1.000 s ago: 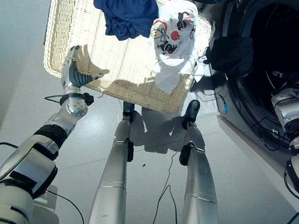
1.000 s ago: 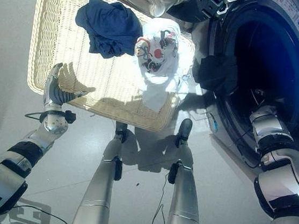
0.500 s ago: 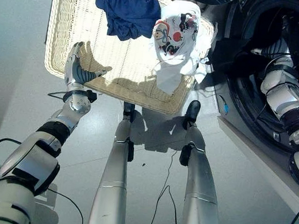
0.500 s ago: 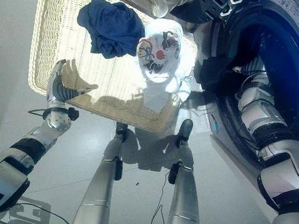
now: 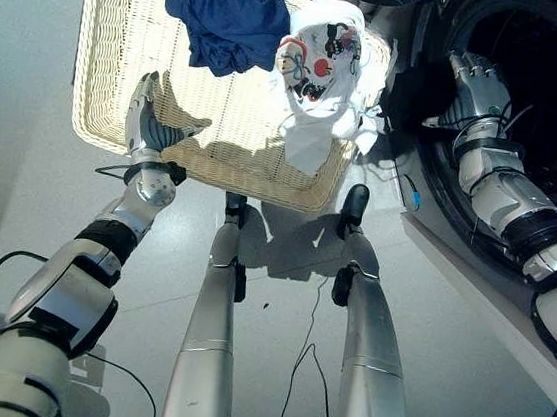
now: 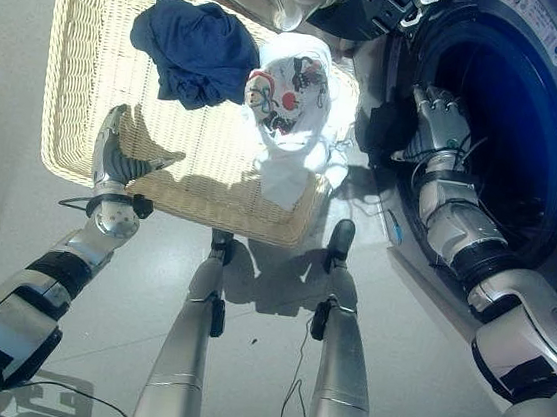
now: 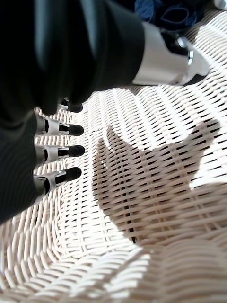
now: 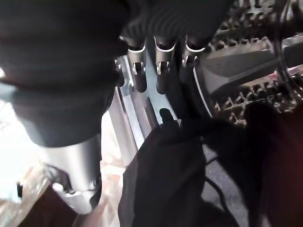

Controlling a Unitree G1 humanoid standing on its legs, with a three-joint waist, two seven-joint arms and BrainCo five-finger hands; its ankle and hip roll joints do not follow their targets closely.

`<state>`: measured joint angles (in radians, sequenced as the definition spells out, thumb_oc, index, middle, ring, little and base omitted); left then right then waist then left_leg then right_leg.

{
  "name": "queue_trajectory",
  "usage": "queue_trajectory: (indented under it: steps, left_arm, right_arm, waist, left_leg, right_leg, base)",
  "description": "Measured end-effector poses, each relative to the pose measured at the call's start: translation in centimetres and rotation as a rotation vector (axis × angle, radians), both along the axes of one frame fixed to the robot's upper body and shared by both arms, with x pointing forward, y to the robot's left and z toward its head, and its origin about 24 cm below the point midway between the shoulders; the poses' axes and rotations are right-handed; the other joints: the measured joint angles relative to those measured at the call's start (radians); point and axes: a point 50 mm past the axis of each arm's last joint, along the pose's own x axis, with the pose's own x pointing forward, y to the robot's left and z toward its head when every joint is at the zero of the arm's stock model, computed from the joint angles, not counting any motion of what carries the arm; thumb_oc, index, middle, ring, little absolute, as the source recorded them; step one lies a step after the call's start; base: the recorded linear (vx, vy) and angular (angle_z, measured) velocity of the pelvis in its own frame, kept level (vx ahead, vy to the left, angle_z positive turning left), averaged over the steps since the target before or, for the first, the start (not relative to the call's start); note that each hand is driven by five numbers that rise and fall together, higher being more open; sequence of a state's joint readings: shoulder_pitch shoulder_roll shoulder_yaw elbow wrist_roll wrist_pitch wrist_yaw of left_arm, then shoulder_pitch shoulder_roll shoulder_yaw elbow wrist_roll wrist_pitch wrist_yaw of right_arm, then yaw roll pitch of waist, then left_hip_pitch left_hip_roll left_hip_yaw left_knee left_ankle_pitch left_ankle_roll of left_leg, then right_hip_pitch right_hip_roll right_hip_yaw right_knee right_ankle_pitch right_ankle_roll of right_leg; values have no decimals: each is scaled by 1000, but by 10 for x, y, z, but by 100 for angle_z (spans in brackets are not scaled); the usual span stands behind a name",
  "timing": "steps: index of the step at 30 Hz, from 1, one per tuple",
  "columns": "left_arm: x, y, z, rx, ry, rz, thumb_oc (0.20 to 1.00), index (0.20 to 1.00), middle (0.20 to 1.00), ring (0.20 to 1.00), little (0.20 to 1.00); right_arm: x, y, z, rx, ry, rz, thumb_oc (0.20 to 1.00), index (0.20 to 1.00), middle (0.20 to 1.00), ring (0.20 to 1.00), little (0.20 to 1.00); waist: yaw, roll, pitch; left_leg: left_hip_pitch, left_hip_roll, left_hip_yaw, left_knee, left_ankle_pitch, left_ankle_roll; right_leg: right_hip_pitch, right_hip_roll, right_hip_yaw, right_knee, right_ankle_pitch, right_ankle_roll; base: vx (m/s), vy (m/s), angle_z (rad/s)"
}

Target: Put the clothes into the washing machine.

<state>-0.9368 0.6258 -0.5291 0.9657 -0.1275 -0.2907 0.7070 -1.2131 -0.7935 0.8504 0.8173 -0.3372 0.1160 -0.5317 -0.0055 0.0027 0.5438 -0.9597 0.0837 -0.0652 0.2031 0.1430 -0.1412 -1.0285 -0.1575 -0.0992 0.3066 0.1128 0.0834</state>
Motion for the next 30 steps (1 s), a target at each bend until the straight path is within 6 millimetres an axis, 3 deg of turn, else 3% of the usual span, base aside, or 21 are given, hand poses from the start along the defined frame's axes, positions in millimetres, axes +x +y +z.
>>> queue_trajectory:
  steps: [13,21,22,30]
  left_arm:
    - [6,-12,3,-3,0,-17,1000,1000,1000,1000,1000]
    - [8,-23,0,-15,1,-39,1000,1000,1000,1000,1000]
    - [8,-22,1,-15,-3,-36,1000,1000,1000,1000,1000]
    - [8,-22,-1,-16,-1,-34,1000,1000,1000,1000,1000]
  right_arm:
    - [10,-19,-29,-115,117,-205,1000,1000,1000,1000,1000]
    - [10,-25,-33,-321,167,-304,1000,1000,1000,1000,1000]
    - [10,-26,-32,-367,163,-323,200,200,200,200,200]
    - [10,-26,-29,-463,154,-358,200,200,200,200,200]
  waist:
    - [28,4,-2]
    - [54,6,-3]
    - [54,7,-4]
    - [54,7,-4]
  left_leg:
    - [0,-4,-1,-2,2,-3]
    - [-2,-5,0,-5,7,-7]
    - [-7,-6,-1,-8,10,-7]
    - [-17,-6,-3,-10,15,-9]
  right_leg:
    - [-18,-7,0,28,-15,-4]
    - [-35,-10,4,57,-27,-7]
    - [-42,-10,4,59,-28,-8]
    - [-57,-11,4,70,-30,-10]
  base:
    - [0,7,1]
    - [0,6,0]
    - [0,0,0]
    - [0,0,0]
